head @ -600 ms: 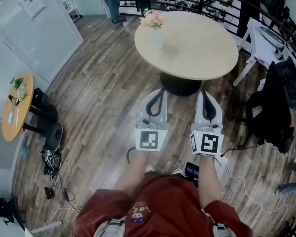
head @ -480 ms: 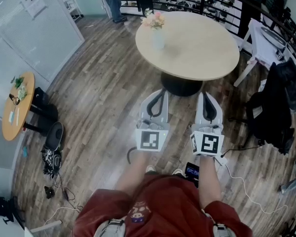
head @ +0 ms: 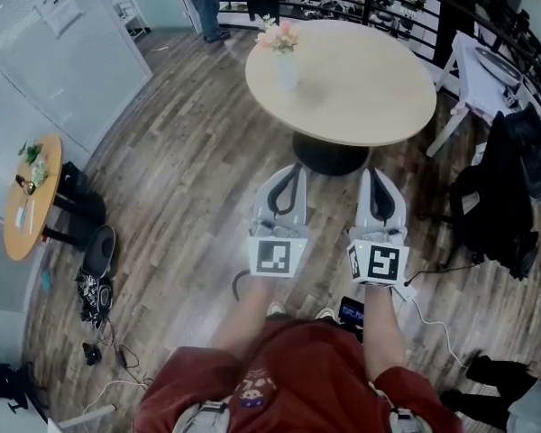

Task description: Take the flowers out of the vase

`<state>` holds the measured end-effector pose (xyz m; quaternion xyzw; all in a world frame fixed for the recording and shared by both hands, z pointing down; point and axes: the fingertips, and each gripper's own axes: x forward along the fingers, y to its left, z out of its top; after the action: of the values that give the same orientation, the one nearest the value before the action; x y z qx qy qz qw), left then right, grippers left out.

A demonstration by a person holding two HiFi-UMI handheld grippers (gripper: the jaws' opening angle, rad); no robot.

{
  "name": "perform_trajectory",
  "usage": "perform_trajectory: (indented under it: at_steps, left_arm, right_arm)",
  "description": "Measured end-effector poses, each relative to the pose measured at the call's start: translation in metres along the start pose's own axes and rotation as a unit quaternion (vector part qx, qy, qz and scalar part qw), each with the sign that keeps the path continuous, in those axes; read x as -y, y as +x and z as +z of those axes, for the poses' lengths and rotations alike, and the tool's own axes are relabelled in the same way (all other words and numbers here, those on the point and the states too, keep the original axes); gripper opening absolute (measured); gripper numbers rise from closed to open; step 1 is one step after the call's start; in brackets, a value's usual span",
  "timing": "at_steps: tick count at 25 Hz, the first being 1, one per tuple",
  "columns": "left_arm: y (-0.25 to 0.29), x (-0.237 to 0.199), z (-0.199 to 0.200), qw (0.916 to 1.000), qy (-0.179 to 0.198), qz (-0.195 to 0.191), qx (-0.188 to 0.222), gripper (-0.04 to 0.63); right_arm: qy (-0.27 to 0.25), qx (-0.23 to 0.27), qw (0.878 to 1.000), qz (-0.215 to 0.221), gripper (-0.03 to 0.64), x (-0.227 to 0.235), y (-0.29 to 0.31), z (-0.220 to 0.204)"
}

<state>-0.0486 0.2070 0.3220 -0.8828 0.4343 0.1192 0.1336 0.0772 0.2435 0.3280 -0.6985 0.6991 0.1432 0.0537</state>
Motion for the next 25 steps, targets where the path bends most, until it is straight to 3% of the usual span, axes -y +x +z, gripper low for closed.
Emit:
perform_trajectory:
  at_steps: [10,25]
  left_arm:
    - [-0.003,-0.015,-0.002,1.0000,0.000,0.002,-0.003,0.008]
    - [-0.026,-0.082,-0.009,0.9997,-0.020,-0.014,-0.004,0.008]
  right_arm:
    - [0.003,-0.010,1.000,0.004,0.002,-0.012,0.007,-0.004]
    - [-0.005,-0.021,1.000,-0.015,0.002,-0.079,0.025,-0.004]
